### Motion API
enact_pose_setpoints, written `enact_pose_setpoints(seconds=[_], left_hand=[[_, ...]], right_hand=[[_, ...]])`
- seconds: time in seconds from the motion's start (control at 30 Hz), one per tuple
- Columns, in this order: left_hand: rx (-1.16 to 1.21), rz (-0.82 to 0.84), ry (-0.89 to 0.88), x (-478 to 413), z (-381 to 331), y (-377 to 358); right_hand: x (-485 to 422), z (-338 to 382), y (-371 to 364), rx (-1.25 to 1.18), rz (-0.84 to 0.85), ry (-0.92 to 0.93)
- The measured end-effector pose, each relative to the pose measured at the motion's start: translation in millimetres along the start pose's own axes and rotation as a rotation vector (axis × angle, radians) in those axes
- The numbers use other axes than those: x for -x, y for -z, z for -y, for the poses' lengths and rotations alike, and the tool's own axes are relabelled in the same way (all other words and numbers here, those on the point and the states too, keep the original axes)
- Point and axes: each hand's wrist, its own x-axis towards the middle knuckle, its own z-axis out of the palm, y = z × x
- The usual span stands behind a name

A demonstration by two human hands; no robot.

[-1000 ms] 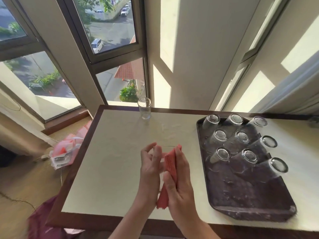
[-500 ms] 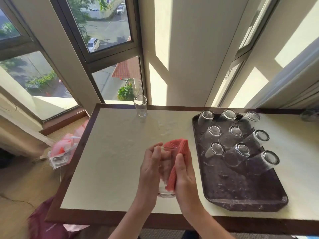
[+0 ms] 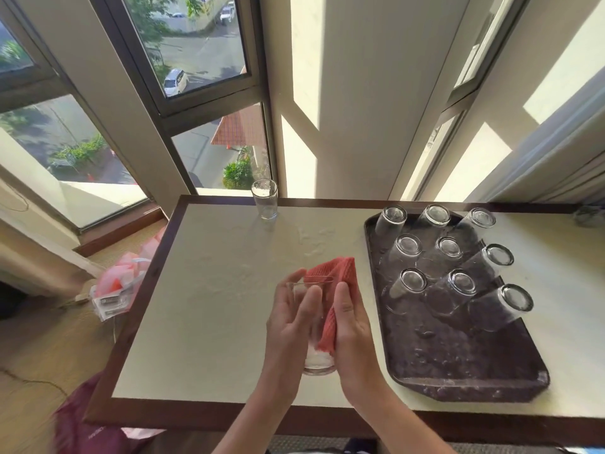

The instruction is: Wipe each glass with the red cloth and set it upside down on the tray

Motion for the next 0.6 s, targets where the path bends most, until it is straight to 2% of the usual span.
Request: enact_pose_setpoints(seconds=[0.07,0.13,0.23,0.3,0.43,0.6], left_hand=[[-0.024,-0.013,-0.001,-3,0,-1],[-0.029,-0.033,0.007,-7,-2,1],[0.002,-0.065,0.014,-8,0,5],[0.019,-0.068,0.013,-4,-1,3],[0.012,-0.043,0.021,2,-2,-8],[-0.052,-0.080,0.039,-7,-4,-2]], right_hand=[[2,1,-3,0.001,-0.022,0.015],[9,-9,-3,0.115,-0.054,0.114],[17,-24,-3,0.298,-0.016,0.237],[13,-18,0,0.246,0.008,0.206],[-11,4,8,-0.013,-0.015,-0.032],[10,-18,-1,0.149,-0.056,0.065]])
